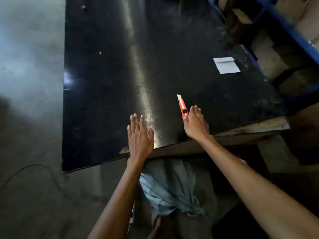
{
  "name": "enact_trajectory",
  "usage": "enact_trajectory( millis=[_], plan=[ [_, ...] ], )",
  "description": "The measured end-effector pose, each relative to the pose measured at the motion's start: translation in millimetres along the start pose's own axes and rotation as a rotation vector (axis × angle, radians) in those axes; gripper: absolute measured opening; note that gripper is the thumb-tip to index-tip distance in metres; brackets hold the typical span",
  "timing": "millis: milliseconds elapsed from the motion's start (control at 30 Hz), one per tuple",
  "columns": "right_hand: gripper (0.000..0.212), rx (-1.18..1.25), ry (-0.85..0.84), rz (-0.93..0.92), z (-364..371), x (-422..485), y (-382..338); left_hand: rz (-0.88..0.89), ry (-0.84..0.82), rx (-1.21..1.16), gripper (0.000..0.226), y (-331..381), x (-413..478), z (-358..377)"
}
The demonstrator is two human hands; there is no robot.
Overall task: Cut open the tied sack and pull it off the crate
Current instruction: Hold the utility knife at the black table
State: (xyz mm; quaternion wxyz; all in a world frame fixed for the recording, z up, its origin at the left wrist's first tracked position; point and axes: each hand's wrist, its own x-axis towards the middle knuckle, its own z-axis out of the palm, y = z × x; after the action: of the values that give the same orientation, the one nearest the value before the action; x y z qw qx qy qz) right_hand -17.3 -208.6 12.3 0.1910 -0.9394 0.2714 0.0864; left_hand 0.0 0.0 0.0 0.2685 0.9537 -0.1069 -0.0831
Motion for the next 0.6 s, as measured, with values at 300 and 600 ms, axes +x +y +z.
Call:
enact_trajectory(
  millis=[300,600],
  plan=[
    [0.061,-0.124,0.019,0.076,58,97,11,-0.049,-0.156,0.080,0.065,-33,39,86],
    [0.041,-0.246,0.145,0.049,79,96,15,0.128,-0.070,0.233,0.069,-67,26,114]
  ],
)
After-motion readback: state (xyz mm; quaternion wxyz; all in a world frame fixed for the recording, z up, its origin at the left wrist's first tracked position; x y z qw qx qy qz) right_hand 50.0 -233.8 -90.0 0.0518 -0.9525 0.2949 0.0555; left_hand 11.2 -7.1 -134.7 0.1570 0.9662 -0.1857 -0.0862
